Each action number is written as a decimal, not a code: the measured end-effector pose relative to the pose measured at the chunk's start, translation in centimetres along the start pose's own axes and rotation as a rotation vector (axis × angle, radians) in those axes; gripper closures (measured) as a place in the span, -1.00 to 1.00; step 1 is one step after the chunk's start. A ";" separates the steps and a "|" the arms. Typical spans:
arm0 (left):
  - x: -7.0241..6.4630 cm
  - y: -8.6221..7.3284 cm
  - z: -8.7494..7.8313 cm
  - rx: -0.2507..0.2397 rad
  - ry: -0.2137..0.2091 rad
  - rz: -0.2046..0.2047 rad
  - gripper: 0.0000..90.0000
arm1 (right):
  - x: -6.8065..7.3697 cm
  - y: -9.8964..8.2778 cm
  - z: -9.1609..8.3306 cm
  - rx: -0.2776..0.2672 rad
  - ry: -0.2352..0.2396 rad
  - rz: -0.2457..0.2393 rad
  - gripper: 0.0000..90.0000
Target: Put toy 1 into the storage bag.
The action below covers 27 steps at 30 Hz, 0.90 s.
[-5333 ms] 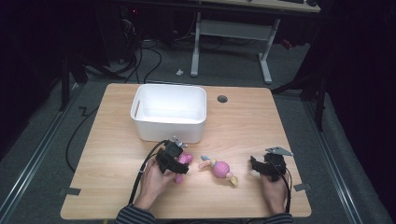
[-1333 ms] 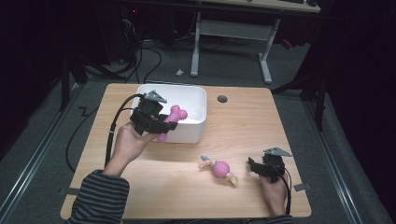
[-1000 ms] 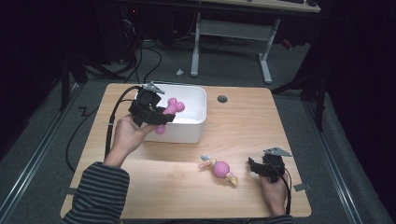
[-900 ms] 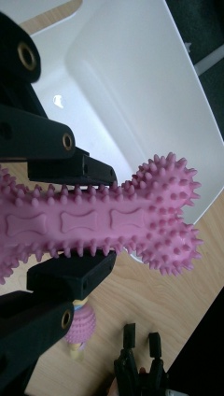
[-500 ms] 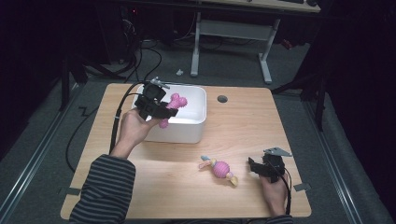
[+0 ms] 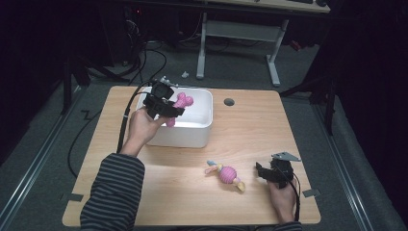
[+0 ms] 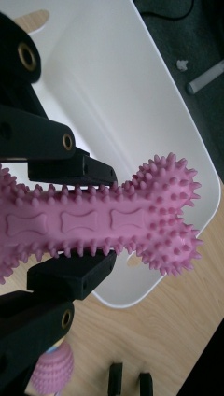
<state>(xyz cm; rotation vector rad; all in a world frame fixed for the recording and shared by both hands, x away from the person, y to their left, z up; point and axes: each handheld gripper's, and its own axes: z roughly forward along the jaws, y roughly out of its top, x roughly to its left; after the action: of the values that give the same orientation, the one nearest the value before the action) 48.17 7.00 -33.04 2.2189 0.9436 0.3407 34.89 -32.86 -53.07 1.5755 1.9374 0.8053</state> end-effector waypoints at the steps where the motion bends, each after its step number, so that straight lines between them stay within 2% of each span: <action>1: 0.1 0.1 0.1 -0.003 0.008 -0.001 0.30 | 0.0 0.0 0.0 0.000 0.000 0.001 -0.42; 8: 0.6 0.6 1.1 0.006 0.033 0.005 0.30 | 0.0 0.0 0.0 -0.001 -0.002 0.000 -0.42; 9: 0.6 0.8 1.3 0.022 0.035 0.012 0.30 | 0.0 0.0 0.0 0.000 -0.002 0.002 -0.42; 12: 0.7 1.2 2.0 0.063 0.079 0.027 0.30 | 0.0 0.0 0.0 -0.001 -0.003 0.000 -0.42; 15: 1.0 1.3 2.6 0.056 0.063 0.014 0.30 | 0.0 0.0 0.0 -0.001 -0.004 0.000 -0.42; 20: 1.2 1.0 4.0 0.096 0.097 0.027 0.30 | 0.1 0.0 0.0 0.001 -0.005 0.003 -0.42; 27: 1.2 0.7 5.0 0.100 0.085 0.019 0.30 | 0.1 0.0 0.0 0.001 -0.004 0.000 -0.42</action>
<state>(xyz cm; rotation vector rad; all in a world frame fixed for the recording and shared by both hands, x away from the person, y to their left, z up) 51.82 5.05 -36.24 2.3214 1.0055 0.4076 34.94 -32.78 -53.07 1.5771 1.9354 0.8005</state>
